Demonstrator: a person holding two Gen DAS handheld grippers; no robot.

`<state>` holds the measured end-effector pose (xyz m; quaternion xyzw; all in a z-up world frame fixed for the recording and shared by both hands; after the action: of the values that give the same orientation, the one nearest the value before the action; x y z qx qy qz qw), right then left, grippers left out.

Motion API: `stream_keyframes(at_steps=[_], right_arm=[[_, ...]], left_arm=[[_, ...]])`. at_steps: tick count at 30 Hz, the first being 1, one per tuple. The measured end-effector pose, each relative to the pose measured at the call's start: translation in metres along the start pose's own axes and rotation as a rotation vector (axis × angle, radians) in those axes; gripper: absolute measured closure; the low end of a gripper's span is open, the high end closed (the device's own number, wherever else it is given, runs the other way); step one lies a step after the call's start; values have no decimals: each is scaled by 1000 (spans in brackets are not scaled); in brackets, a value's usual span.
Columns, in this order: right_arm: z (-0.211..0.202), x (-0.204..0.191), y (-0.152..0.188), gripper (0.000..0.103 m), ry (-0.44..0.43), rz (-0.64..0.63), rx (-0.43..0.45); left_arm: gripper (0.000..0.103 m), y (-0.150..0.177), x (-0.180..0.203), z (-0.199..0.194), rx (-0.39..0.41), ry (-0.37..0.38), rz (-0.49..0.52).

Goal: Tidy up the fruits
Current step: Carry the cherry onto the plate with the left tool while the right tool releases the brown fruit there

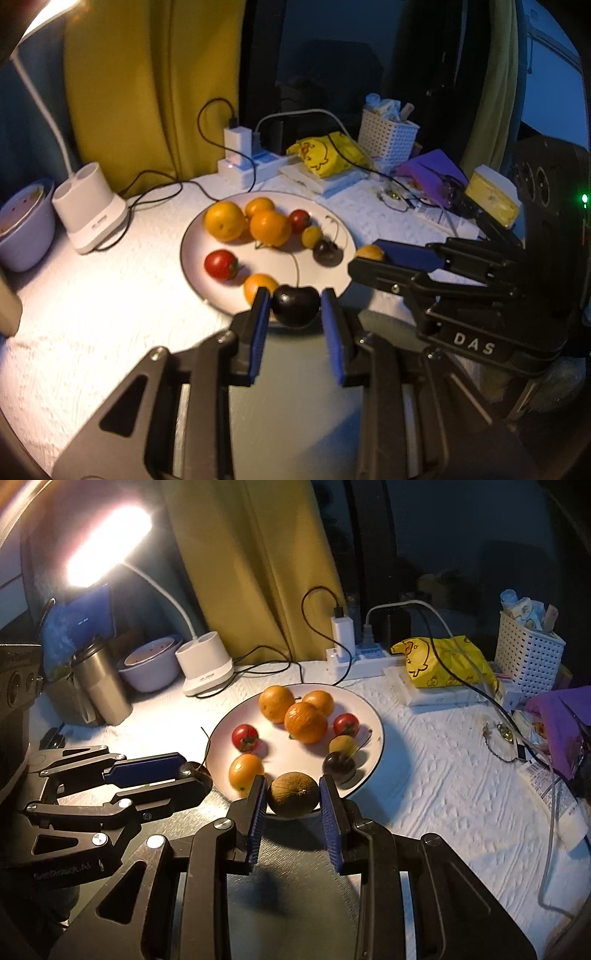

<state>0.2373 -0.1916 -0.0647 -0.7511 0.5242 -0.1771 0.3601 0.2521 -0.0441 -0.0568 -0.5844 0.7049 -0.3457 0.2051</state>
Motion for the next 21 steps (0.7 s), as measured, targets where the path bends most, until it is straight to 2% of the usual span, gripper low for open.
stream_keyframes(at_steps=[11, 21], right_arm=[[17, 22, -6, 72, -11, 38, -3], [35, 35, -7, 72, -35, 74, -8]], left_arm=[[74, -23, 1, 33, -10, 10, 2], [74, -28, -3, 60, -33, 22, -19]])
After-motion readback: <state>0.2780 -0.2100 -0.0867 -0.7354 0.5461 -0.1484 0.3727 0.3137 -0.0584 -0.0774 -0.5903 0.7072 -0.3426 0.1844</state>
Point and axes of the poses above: each gripper's, at about its wrist camera, not at the fingertips, and z roughly the way its jaws point, x to its right, y to its underside, the point moved 3 cm from there along z, roughly the way its jaws point, and after that the axes turned 2 degrees about z, right-handed, at the moved point
